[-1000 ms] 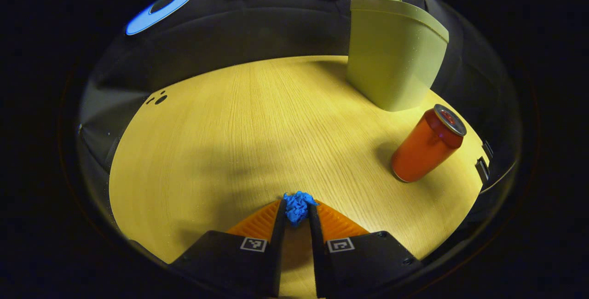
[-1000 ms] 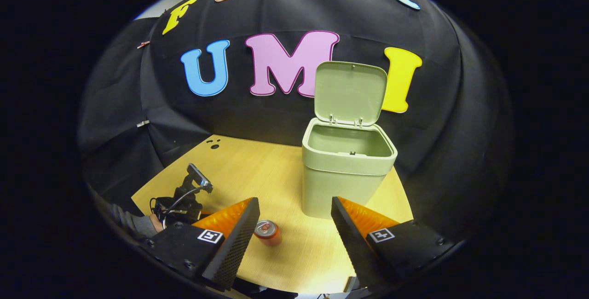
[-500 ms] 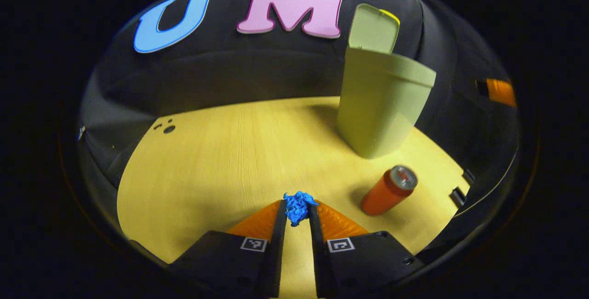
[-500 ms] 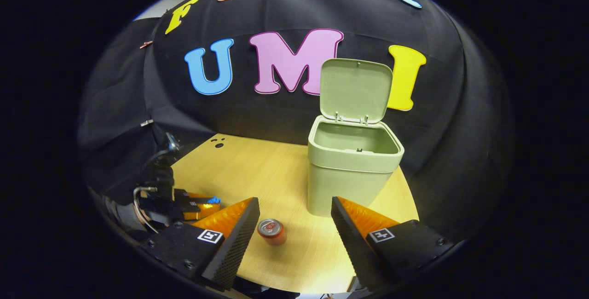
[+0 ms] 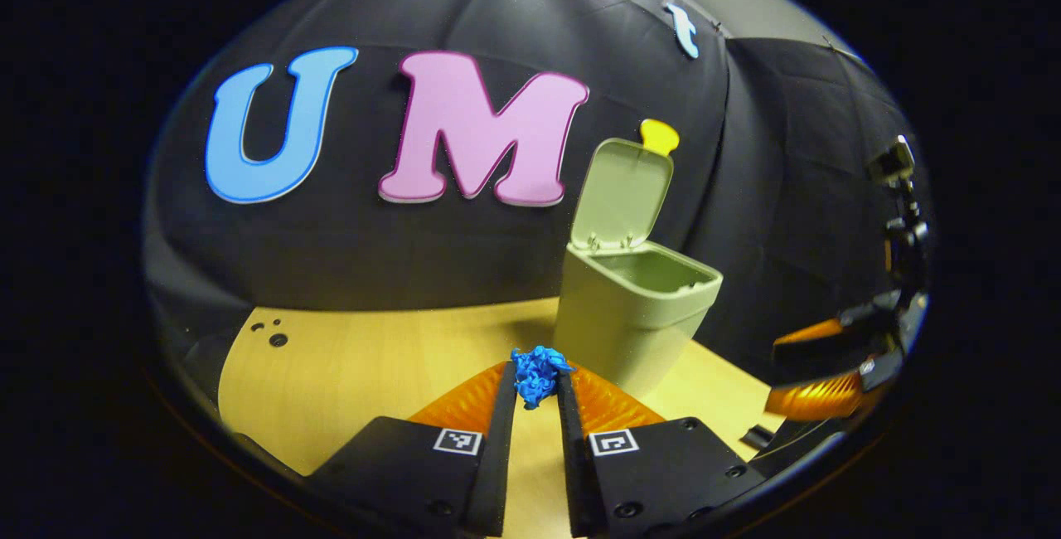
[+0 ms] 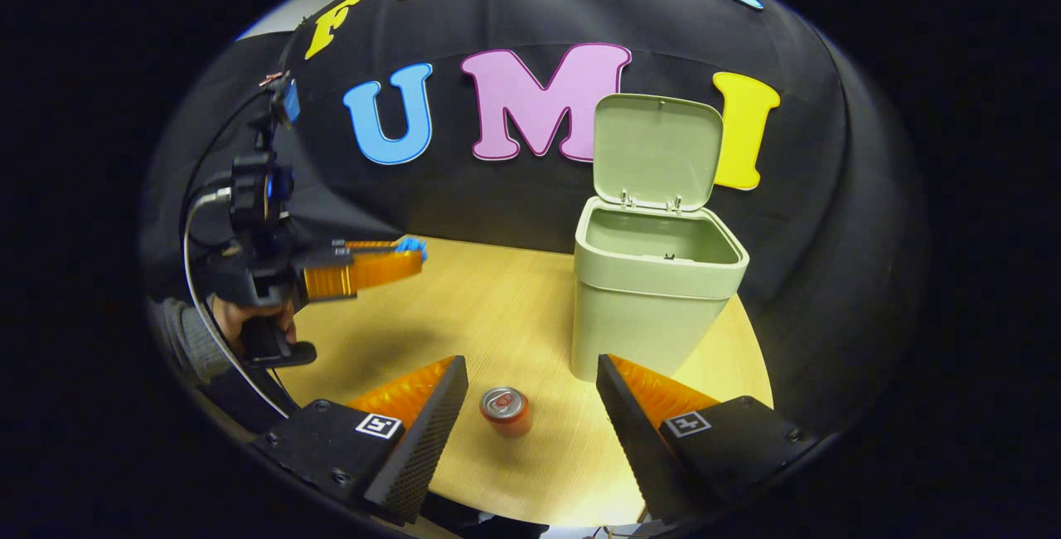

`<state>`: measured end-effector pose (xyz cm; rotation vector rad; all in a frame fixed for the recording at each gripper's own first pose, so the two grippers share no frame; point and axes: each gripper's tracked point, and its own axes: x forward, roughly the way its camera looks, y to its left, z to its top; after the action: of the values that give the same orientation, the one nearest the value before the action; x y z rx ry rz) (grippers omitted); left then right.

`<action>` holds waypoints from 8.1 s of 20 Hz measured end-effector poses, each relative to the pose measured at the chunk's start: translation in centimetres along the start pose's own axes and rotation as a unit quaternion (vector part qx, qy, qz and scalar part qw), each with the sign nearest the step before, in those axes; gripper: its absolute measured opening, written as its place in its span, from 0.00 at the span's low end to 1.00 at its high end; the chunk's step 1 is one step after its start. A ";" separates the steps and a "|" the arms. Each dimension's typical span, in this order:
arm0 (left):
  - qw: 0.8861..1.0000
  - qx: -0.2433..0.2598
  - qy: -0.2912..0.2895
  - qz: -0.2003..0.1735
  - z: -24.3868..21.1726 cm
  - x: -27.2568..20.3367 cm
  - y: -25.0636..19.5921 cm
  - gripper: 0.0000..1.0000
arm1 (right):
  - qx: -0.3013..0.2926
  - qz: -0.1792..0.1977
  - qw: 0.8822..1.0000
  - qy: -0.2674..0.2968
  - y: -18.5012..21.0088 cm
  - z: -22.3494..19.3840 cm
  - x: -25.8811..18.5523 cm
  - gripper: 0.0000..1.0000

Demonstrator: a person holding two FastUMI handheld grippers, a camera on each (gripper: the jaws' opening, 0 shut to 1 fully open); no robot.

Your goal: Press the lid of the desktop garbage bin to open it, pick up the crumpled paper on the desktop and throw it into the bin, then pick up the pop can on the desktop and drop it into the bin, and finally close the garbage bin lid.

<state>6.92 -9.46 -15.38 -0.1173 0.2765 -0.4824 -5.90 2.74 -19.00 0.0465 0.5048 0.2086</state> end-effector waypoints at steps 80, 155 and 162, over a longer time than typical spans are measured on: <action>0.996 0.006 -0.019 0.089 2.0 -5.0 5.2 0.96 | -0.060 0.058 0.984 0.160 3.3 -12.9 12.0 0.98; 0.990 -0.026 0.002 0.141 -0.9 -6.2 7.2 0.96 | 0.074 -0.060 0.995 0.007 -12.8 10.1 14.5 0.84; 0.989 -0.026 0.001 0.143 -1.0 -6.3 7.2 0.96 | 0.092 -0.057 0.994 0.010 -12.8 10.0 14.4 0.85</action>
<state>4.47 -0.18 -16.09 -0.1266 0.3025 -0.1910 13.66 -6.66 -18.34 0.1946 0.5437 0.0514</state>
